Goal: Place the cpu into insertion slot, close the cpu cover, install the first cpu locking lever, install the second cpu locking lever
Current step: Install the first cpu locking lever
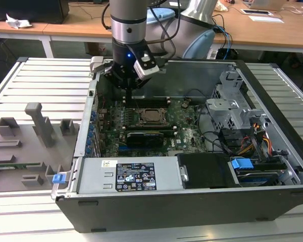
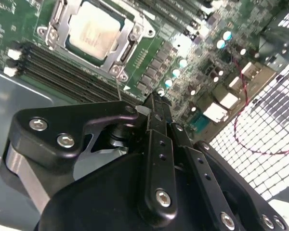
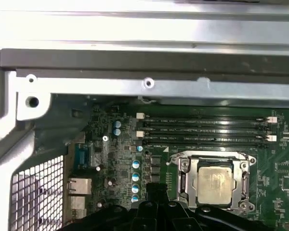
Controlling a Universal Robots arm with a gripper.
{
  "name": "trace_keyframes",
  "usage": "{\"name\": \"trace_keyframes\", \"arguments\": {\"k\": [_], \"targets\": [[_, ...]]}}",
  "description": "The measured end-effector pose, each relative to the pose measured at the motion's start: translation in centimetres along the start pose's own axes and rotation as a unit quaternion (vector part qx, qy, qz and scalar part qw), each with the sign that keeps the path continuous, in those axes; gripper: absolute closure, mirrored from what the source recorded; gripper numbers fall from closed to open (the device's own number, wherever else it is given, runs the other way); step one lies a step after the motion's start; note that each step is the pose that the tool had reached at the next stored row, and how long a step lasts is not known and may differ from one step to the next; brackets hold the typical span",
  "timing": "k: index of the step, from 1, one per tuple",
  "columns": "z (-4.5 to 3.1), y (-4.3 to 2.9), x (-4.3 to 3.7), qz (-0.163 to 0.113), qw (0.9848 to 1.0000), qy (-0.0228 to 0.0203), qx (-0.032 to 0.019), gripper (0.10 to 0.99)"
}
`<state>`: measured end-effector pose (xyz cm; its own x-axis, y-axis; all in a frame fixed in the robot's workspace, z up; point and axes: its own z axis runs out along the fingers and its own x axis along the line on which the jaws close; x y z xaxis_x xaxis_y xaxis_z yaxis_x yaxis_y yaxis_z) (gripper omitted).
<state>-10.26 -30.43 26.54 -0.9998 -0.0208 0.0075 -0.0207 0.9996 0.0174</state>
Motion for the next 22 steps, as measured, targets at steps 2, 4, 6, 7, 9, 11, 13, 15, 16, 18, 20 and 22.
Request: {"name": "trace_keyframes", "arguments": {"k": [2,4,6,7,9,11,13,15,16,18,20,22], "targets": [[0.14,0.42,0.05,0.000,1.0000,0.0000,0.0000,0.980],[0.28,0.75,0.08,0.000,1.0000,0.0000,0.0000,0.980],[0.41,1.14,0.14,0.000,1.0000,0.0000,0.0000,0.980],[0.44,1.29,0.15,0.000,1.0000,0.0000,0.0000,0.980],[0.46,1.78,0.15,0.000,1.0000,0.0001,0.0004,0.980],[0.48,2.02,0.08,0.000,1.0000,0.0001,0.0013,0.980],[0.51,2.04,-0.36,0.000,1.0000,0.0000,0.0017,0.980],[0.54,2.02,-1.04,0.000,1.0000,0.0001,0.0018,0.980],[0.55,2.01,-1.46,0.000,1.0000,0.0001,0.0018,0.980],[0.58,2.01,-2.33,0.000,1.0000,0.0003,0.0019,0.980],[0.62,2.00,-3.40,0.000,1.0000,0.0007,0.0020,0.980],[0.69,1.98,-4.85,0.000,1.0000,0.0017,0.0020,0.980]]}}
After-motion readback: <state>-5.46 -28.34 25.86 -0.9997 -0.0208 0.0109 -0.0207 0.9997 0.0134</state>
